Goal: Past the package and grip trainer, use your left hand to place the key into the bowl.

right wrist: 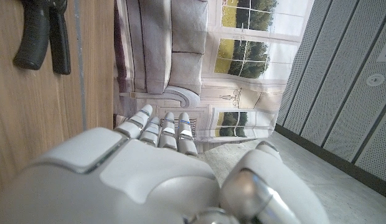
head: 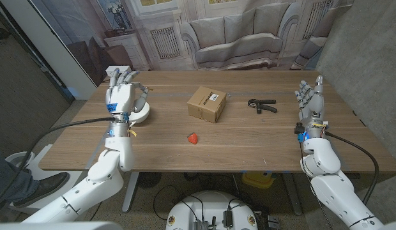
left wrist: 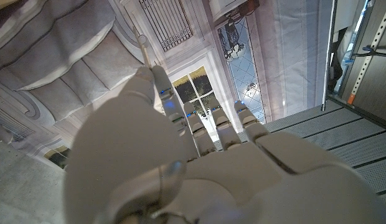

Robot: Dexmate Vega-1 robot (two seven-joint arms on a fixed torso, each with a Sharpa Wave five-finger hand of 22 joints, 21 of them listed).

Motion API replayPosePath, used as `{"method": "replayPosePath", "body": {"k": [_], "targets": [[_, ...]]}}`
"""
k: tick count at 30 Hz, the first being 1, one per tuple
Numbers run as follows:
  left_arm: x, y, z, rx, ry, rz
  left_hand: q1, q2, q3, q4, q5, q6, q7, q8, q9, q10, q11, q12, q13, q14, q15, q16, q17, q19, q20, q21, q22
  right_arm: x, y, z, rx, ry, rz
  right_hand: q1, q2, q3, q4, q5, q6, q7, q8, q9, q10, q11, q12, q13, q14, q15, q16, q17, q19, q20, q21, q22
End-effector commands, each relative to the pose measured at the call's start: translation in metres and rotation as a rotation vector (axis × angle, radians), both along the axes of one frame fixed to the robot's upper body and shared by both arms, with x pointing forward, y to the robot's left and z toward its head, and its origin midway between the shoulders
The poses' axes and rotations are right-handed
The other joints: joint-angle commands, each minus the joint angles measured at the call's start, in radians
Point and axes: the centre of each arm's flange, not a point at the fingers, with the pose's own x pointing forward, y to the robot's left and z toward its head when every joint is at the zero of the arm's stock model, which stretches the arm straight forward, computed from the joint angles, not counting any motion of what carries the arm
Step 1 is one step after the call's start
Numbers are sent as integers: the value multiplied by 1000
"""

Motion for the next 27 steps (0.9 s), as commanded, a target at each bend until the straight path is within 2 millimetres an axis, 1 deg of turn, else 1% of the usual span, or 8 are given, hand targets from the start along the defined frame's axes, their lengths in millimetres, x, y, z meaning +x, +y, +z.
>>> {"method": "replayPosePath", "body": {"k": [1, 7, 11, 19, 27], "targets": [[-4, 21, -6, -50, -3, 52, -1, -4, 12, 0, -1, 2, -5, 8, 1, 10, -4, -1, 4, 13, -123, -3, 2, 8, 2, -4, 5, 3, 2, 1, -3, 7, 1, 1, 5, -4, -2, 1, 6, 3, -3, 3, 0, 1, 6, 3, 4, 1, -1, 3, 6, 0, -1, 3], [-8, 36, -9, -90, -5, 82, -1, -4, 13, 0, -1, 2, -5, 10, 0, 11, -4, -1, 5, 14, -124, -3, 2, 8, 1, -4, 5, 5, 4, 1, -6, 14, 4, 1, 6, -5, -2, 1, 7, 2, -3, 3, -1, 3, 5, 3, 4, 2, -1, 3, 6, 0, -1, 3], [-8, 45, -11, -112, 1, 94, -1, -4, 15, -1, -1, 0, -5, 11, -1, 12, -4, -1, 5, 15, -124, -3, 2, 8, 0, -5, 5, 6, 5, 2, -9, 16, 6, 1, 6, -5, -2, 1, 6, 3, -3, 3, -1, 1, 5, 3, 4, 2, -1, 3, 6, 0, -1, 3], [4, 61, -13, -149, 20, 105, -2, -5, 17, -2, -1, -1, -6, 14, -2, 14, -4, -2, 6, 16, -125, -4, 2, 7, -1, -5, 5, 6, 7, 3, -12, 20, 5, 1, 7, -6, -3, 1, 6, 2, -3, 3, -3, 1, 5, 3, 3, 2, -1, 3, 6, 0, -1, 3], [16, 74, -10, -170, 40, 113, -3, -5, 19, -1, -1, -3, -7, 16, -5, 16, -4, -2, 6, 17, -126, -4, 2, 5, -5, -6, 6, 3, 8, 3, -10, 26, -4, 1, 7, -7, -3, 1, 6, 2, -3, 3, -2, 2, 5, 3, 3, 2, -1, 3, 6, 0, -1, 3]]}}
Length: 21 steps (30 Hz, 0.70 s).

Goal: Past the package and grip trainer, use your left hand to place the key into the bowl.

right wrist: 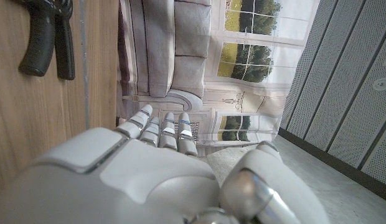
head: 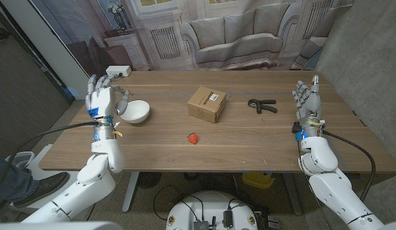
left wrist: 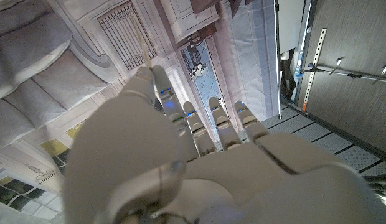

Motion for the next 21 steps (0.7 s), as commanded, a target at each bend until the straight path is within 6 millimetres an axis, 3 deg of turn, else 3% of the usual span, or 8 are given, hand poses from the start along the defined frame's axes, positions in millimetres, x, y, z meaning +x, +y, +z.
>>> {"method": "replayPosePath", "body": {"k": [1, 21], "targets": [[15, 22, 3, -40, 21, 19, -4, -4, 11, -1, 0, -2, -7, 10, 2, 7, -2, -2, 2, 8, -128, -4, 2, 5, -5, 1, 6, -2, 3, 1, 0, 9, -10, 1, 7, -2, 1, 1, 6, 2, -3, 3, -3, 1, 5, 3, 3, 2, -2, 3, 6, 0, -1, 3], [37, 33, -10, -85, 45, 11, -7, -5, 17, -2, 0, -4, -8, 17, -4, 10, -2, -4, 3, 10, -130, -5, 2, 2, -9, 0, 6, -2, 9, 4, -10, 34, -19, 1, 8, -4, 1, 1, 5, 3, -4, 3, -3, 3, 5, 3, 3, 3, -1, 3, 6, -1, -2, 3]]}}
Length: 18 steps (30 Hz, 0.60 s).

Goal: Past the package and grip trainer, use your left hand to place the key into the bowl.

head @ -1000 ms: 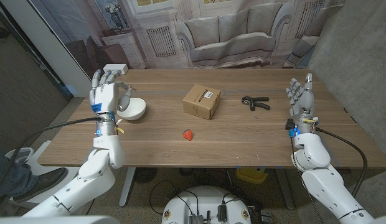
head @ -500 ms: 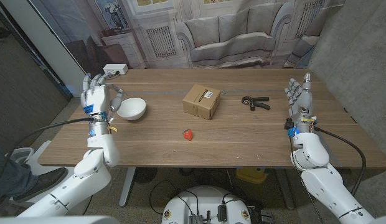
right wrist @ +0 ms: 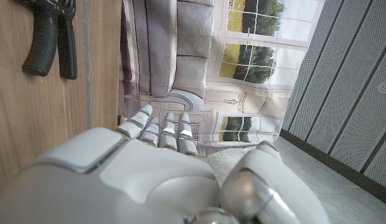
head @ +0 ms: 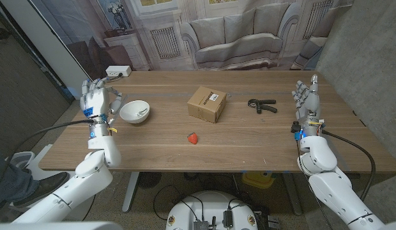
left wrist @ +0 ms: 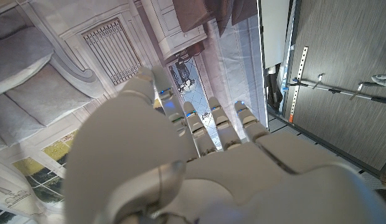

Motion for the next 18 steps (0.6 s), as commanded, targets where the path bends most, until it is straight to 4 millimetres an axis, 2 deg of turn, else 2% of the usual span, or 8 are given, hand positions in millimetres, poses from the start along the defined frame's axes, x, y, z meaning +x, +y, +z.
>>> {"method": "replayPosePath", "body": {"k": [1, 18], "targets": [[12, 5, -7, -21, 14, -8, -3, -2, 9, -2, 0, 1, -2, 10, 3, 10, -2, -4, 4, 7, -126, -5, 2, 2, -10, -1, 6, 1, 4, 3, -7, 13, -5, 8, 1, -4, 0, 1, 5, 3, -4, 3, -3, 3, 5, 3, 3, 3, -1, 3, 6, -1, -2, 3], [20, 10, -4, -24, 18, -28, -6, -3, 13, -3, 0, 3, -6, 12, -11, 10, -2, -6, 5, 8, -126, -6, 2, 1, -12, -1, 6, -1, 8, 5, -10, 5, -9, 8, 2, -6, -1, 1, 5, 4, -3, 3, -3, 4, 5, 3, 3, 4, -1, 3, 6, -1, -2, 3]]}}
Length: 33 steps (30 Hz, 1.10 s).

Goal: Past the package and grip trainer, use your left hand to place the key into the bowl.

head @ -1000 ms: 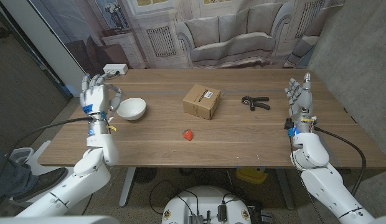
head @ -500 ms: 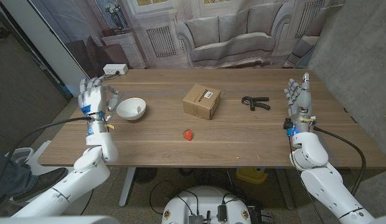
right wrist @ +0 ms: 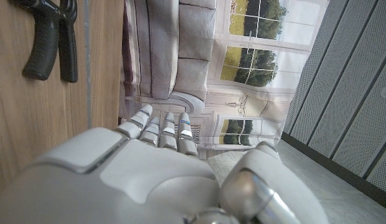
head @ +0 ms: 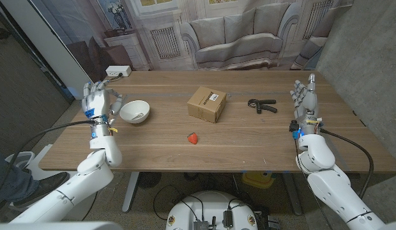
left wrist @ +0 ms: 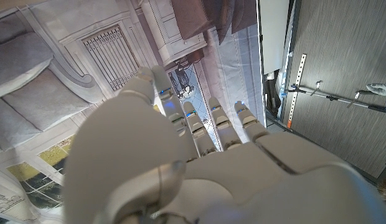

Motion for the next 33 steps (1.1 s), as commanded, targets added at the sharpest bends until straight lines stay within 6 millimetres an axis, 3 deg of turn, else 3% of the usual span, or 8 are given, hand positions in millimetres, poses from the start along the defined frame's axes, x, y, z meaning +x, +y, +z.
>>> {"method": "replayPosePath", "body": {"k": [1, 6, 10, 15, 24, 28, 33], "targets": [[6, 5, 1, -8, 25, -22, -3, 1, 9, 1, 0, 5, -7, 5, -4, 10, -2, -6, 5, 7, -124, 2, 2, 3, -7, -1, 6, -3, 2, 1, 0, -5, -7, 8, 3, -6, -1, 1, 5, 4, -3, 3, 0, 1, 5, 3, 3, 4, -1, 3, 6, -1, -2, 3], [6, 4, 2, 0, 54, -19, -4, 0, 13, 0, -1, -23, -12, -8, -19, -19, 0, -17, 5, -13, -116, -5, 3, -10, -1, -5, 6, -5, 2, -1, 4, -6, -9, 8, 3, -6, -1, 1, 5, 3, -3, 3, 1, -1, 5, 3, 3, 3, -1, 3, 6, -1, -2, 3], [8, 4, 5, -8, 117, -13, -4, -1, 17, -2, -2, -89, -12, -38, -36, -39, -1, -22, 6, -24, -115, -7, 2, -21, -5, -7, 6, -5, 2, -2, 6, -4, -12, 8, 3, -6, -1, 1, 5, 3, -3, 3, 1, 2, 5, 3, 3, 3, -1, 3, 6, -1, -2, 3], [9, 5, 10, -33, 189, -12, -54, -16, -4, 21, -5, -208, -11, -98, -63, -100, 6, -29, 7, -54, -104, -11, 1, -39, -9, -9, 6, -6, 1, -3, 9, -1, -14, 8, 4, -7, -1, 1, 5, 4, -3, 3, 0, 0, 5, 3, 3, 3, -1, 3, 6, -1, -2, 3], [9, 6, 14, -35, 220, -17, -118, -45, -36, 49, 2, -291, -12, -152, -85, -136, 11, -28, 2, -81, -87, -12, 0, -51, -14, -9, 6, -7, 1, -3, 6, 0, -16, 8, 4, -8, -2, 1, 5, 2, -3, 3, 1, -1, 5, 3, 3, 3, -1, 3, 6, -1, -2, 3], [9, 8, 17, -46, 238, -31, -163, -69, -62, 68, 13, -359, -54, -192, -91, -172, 34, -33, -4, -97, -72, -11, 0, -64, -10, -11, 7, -8, 1, -3, 6, -1, -16, 8, 4, -8, -2, 1, 4, 2, -3, 3, 0, -2, 5, 3, 3, 4, -1, 3, 6, -1, -2, 3], [9, 8, 20, -42, 242, -39, -192, -73, -75, 84, 24, -456, -101, -238, -91, -191, 39, -32, -8, -111, -61, -10, 0, -76, -7, -12, 7, -8, 0, -3, 3, 1, -16, 8, 5, -9, -2, 0, 4, 2, -4, 3, 0, -2, 5, 3, 3, 4, -1, 3, 6, -1, -2, 3]]}}
